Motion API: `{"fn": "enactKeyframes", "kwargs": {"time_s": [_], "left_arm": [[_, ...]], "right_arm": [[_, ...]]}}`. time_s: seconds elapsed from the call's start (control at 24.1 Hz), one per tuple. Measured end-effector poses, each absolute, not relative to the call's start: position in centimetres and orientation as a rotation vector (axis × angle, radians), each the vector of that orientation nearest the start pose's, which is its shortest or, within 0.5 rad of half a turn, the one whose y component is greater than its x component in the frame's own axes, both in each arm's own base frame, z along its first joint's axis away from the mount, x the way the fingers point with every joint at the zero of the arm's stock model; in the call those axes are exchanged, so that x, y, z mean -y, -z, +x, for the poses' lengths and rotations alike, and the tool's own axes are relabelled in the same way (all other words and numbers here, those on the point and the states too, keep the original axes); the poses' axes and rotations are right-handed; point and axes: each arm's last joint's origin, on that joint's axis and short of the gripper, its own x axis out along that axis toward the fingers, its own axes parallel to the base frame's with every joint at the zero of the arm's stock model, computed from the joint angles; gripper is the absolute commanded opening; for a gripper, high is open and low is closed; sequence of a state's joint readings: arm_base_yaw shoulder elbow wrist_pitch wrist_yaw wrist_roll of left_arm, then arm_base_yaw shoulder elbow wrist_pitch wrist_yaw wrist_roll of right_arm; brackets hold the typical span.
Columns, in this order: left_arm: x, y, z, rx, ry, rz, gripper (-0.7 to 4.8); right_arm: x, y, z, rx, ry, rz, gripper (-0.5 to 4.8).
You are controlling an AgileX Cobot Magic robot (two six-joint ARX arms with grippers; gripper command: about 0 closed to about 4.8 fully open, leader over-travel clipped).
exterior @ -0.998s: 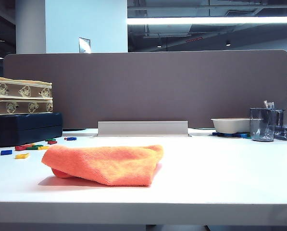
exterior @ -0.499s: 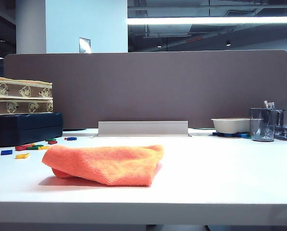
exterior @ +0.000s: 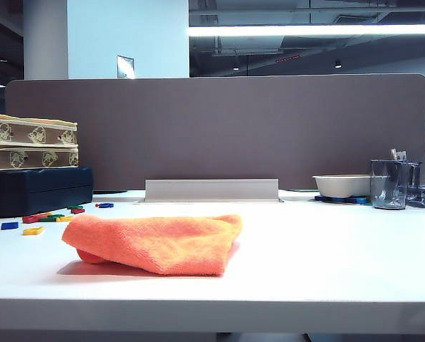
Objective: Use an orange cloth to wipe the letter magnets on the table away for a distance.
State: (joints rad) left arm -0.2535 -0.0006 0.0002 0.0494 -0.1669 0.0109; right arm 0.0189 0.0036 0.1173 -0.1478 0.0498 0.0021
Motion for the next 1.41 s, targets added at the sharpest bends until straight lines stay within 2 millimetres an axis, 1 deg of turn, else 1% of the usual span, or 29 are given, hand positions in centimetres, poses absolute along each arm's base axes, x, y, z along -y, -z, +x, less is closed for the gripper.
{"fn": "enactKeyframes", "kwargs": {"time_s": [0.29, 0.67, 1.41], "left_arm": [[1.2, -17.5, 9.6, 0.115, 0.071, -0.001, -0.05], [0.3, -17.7, 9.7, 0.137, 0.051, 0.010, -0.05], [0.3, -17.5, 9.7, 0.118, 0.057, 0.011, -0.05]], "right_arm": [[0.0, -18.9, 8.9, -0.034, 0.031, 0.001, -0.01], [0.0, -18.9, 8.9, -0.034, 0.031, 0.001, -0.01], [0.0, -18.9, 8.9, -0.034, 0.031, 0.001, -0.01]]}}
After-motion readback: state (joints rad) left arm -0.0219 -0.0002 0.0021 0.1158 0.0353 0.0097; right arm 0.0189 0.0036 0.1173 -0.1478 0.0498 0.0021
